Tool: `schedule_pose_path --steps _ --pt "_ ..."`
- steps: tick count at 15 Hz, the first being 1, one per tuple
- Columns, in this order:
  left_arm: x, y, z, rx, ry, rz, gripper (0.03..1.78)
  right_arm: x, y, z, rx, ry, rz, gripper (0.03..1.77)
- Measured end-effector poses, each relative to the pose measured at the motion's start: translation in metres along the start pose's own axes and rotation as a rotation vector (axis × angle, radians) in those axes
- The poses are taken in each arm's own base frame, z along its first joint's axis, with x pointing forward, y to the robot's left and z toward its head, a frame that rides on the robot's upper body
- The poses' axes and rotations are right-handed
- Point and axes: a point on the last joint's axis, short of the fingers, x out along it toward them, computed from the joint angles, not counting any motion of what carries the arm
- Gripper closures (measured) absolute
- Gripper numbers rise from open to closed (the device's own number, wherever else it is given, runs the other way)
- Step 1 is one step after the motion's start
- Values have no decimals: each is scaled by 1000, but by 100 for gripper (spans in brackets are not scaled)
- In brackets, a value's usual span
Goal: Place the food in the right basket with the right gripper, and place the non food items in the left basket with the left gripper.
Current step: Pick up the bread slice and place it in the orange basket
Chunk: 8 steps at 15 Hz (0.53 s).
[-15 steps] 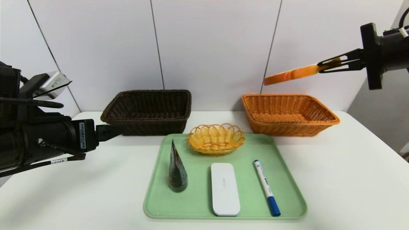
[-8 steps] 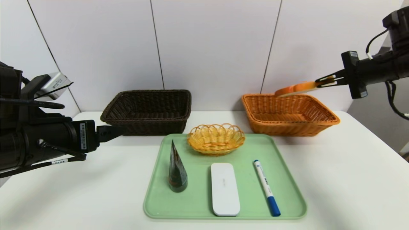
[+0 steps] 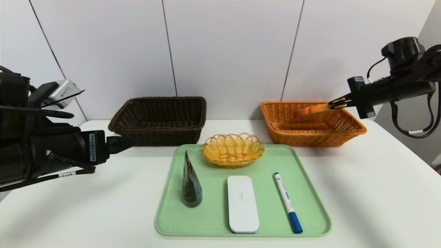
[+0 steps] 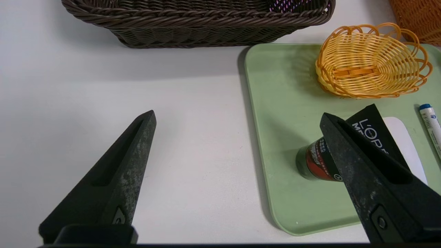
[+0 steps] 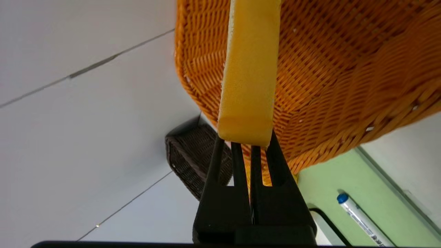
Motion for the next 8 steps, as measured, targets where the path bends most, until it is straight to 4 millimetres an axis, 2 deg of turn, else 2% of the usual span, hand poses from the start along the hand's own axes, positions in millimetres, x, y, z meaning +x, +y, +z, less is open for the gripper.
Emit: schedule_pose_path --steps 3,8 --pt "1 0 0 0 4 1 12 15 -8 7 22 14 -27 172" --pt "3 0 -1 0 8 3 12 27 -12 13 27 36 -24 172"
